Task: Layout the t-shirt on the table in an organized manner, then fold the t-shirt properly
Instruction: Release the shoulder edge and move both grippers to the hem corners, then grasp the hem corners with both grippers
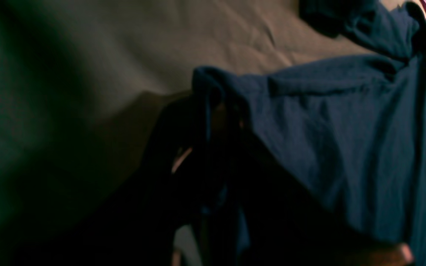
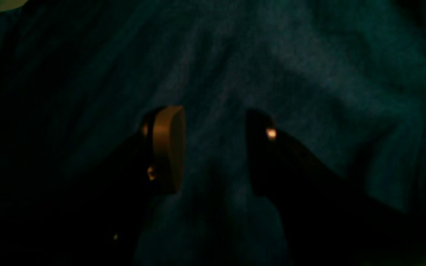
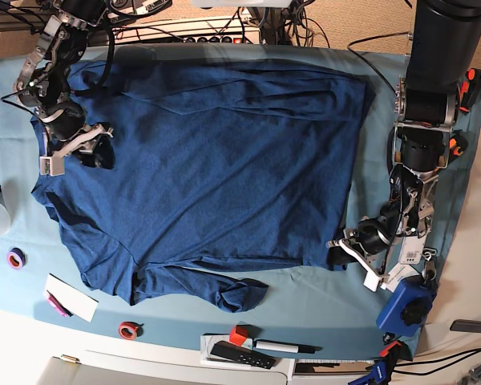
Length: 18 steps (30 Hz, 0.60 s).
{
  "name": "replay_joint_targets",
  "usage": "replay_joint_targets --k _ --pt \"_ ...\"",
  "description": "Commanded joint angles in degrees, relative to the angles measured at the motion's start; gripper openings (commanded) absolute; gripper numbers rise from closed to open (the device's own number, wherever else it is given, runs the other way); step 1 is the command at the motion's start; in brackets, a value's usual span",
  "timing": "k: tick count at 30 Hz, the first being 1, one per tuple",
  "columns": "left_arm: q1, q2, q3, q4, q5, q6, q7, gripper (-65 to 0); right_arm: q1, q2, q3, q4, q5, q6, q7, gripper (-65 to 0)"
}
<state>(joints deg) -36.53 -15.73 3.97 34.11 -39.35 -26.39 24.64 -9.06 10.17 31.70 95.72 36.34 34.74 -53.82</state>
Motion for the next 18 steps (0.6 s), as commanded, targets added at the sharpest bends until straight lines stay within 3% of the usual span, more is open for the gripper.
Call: replay_joint_targets --k 1,4,7,10,14,18 --pt "-2.1 -0.1 -0.2 0.9 -1.0 -0.7 -1.9 -65.0 0.6 1.0 0.2 1.0 -0.9 0.1 3.1 -38.2" --pt "-2.2 0.5 -0.2 0.9 -1.0 -0.8 -2.2 -65.0 2.0 1.0 0.3 1.0 -9.1 -1.5 8.0 -38.2" --pt "-2.2 1.4 -0.2 0.9 -1.0 -3.6 -2.2 -65.0 4.5 1.0 0.3 1.0 -17.2 -3.8 11.8 -38.1" --pt "-2.2 2.6 -0.2 0.9 -1.0 -4.4 -2.2 -65.0 7.3 0.9 0.3 0.9 -23.8 -5.5 12.2 -37.4" --pt "-2.2 4.0 -0.2 0.9 -1.0 -4.4 -2.2 -65.0 10.3 1.0 0.3 -0.9 -27.2 -7.6 13.6 -29.2" --pt "-2.2 4.5 -0.2 0.9 -0.9 -4.8 -2.2 -65.0 16.2 2.3 0.3 -11.8 -27.4 -7.7 17.8 -28.3"
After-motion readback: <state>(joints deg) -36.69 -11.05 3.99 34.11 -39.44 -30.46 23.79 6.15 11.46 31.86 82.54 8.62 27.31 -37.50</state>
